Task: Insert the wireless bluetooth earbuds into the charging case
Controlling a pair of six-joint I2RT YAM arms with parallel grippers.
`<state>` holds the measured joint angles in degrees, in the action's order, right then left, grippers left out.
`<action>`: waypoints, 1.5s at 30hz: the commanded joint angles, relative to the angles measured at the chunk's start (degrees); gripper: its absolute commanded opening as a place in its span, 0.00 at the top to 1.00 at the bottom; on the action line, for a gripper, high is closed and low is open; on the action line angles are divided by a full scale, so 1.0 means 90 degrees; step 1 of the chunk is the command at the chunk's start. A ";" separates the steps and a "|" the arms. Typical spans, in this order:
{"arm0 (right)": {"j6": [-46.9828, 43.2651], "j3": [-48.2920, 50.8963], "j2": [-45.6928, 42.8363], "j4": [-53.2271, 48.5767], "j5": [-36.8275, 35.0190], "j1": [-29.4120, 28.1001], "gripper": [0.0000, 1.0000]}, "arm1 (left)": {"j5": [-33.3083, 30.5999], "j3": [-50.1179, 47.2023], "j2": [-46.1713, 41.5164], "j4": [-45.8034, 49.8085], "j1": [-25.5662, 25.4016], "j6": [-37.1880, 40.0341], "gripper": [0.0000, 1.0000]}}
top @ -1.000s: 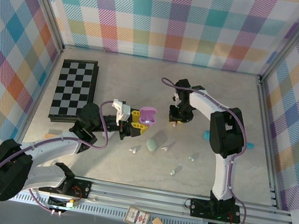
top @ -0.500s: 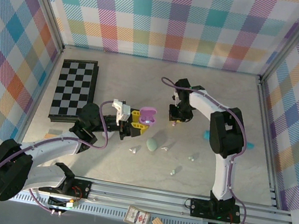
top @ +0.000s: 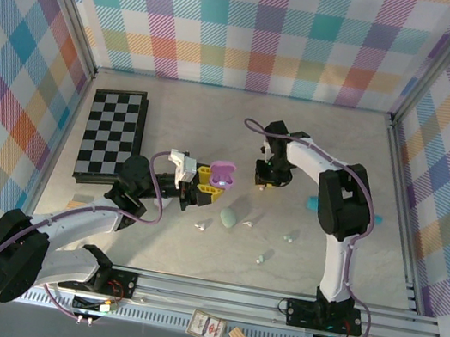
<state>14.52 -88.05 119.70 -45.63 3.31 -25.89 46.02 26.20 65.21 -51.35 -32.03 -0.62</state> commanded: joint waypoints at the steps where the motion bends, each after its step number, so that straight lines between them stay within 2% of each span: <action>1: 0.0083 0.0079 -0.0190 0.0039 0.0113 -0.0015 0.79 | 0.0131 0.0195 0.0010 -0.0358 0.0082 -0.0066 0.68; 8: 0.0256 0.0146 -0.0306 0.0164 -0.0112 -0.0043 0.79 | 0.0087 0.0156 -0.0021 -0.0354 0.0082 -0.0060 0.68; 13: 0.1095 0.0519 -0.0825 0.0474 -0.1020 -0.0138 0.80 | -0.0005 0.0127 0.0035 -0.0359 0.0076 0.0001 0.68; 20: 0.1770 0.0589 -0.1138 0.0060 -0.2008 -0.0384 0.80 | -0.0234 0.0063 0.0395 -0.0597 0.0082 0.0175 0.68; 34: 0.1974 0.1238 -0.2966 -0.0177 -0.2191 -0.0852 0.79 | -0.0553 0.0307 0.1722 -0.1798 0.0257 0.0179 0.68; 45: 0.1941 0.0868 -0.3970 -0.0545 -0.2254 -0.1688 0.79 | -0.0755 0.0671 0.2521 -0.2042 0.0276 0.0450 0.69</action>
<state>31.31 -77.91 85.54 -48.84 -16.73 -39.42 39.51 30.59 86.61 -65.30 -30.17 1.58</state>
